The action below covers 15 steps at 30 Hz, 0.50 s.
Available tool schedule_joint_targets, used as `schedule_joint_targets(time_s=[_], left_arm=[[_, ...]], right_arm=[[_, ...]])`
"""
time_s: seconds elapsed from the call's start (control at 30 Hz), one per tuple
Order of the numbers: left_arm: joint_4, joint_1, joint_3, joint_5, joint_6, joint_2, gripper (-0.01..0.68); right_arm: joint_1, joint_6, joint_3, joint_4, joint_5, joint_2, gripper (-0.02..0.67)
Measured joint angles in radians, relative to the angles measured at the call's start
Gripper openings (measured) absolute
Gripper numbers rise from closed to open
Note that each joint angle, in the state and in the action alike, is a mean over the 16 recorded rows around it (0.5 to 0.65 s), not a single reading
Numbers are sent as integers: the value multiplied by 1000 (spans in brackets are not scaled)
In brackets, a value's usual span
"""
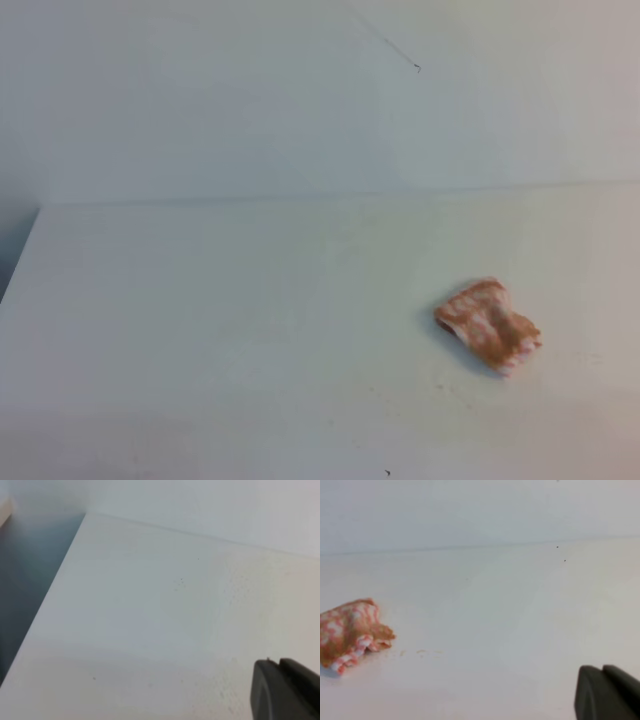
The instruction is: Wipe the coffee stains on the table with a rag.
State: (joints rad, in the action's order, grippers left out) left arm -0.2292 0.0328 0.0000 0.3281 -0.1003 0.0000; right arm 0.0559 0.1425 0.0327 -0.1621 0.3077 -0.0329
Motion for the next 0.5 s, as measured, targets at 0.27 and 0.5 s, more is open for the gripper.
schedule_joint_targets(time_s=[0.27, 0.5], left_arm=[[0, 0, 0, 0, 0, 0, -1], [0, 0, 0, 0, 0, 0, -1]], right_arm=[[1, 0, 0, 0, -2, 1, -2], [15, 0, 0, 0, -2, 2, -2]])
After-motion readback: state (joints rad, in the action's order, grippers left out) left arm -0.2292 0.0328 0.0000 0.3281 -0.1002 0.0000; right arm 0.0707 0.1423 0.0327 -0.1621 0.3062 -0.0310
